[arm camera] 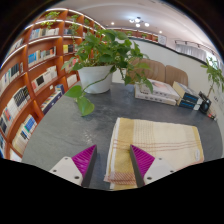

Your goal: Fold towel

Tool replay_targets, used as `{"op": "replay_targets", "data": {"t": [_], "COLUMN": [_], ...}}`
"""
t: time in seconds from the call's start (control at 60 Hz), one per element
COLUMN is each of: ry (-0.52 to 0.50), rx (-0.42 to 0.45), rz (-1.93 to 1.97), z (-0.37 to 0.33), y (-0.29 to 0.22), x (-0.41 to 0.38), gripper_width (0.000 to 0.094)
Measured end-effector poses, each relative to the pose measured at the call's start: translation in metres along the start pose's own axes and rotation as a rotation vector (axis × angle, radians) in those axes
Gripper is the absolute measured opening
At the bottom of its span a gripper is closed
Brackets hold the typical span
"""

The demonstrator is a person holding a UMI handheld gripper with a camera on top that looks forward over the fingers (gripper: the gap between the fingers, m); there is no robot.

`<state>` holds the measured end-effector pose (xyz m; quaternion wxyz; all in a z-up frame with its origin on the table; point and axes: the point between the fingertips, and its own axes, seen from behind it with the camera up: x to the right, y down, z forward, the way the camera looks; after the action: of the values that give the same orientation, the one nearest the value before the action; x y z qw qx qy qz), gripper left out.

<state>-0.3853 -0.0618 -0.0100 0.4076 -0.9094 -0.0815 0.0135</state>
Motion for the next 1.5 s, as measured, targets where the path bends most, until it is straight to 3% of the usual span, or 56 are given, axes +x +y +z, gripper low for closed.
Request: {"op": "replay_targets", "data": {"t": [0.167,0.25,0.467,0.683,0.833,0.933,0.983,1.033,1.1,1.233,1.5], "ry": [0.069,0.087,0.06,0.103,0.168,0.16,0.145,0.126,0.101,0.055,0.073], "rx": [0.016,0.02,-0.073,0.098,0.11,0.048,0.031,0.012,0.01,0.07,0.239], "rz": [0.034,0.016,-0.026,0.026,0.031,0.027,0.037,0.046,0.048,0.046,0.087], "z": [0.0,0.002,-0.002,-0.072,-0.099,-0.09,-0.083,-0.081,-0.085,-0.12,-0.245], "y": [0.004,0.004,0.004,-0.077,-0.073,-0.034,-0.013,0.002,0.015,0.006,-0.06], "x": [0.023,0.032,0.032,0.113,0.21,0.259,0.276,0.292,0.304,0.308,0.326], "gripper_width": [0.0227,0.006,0.0031,0.0031,0.003,0.0098,0.0261,0.0507,0.0676,0.0693,0.0709]}}
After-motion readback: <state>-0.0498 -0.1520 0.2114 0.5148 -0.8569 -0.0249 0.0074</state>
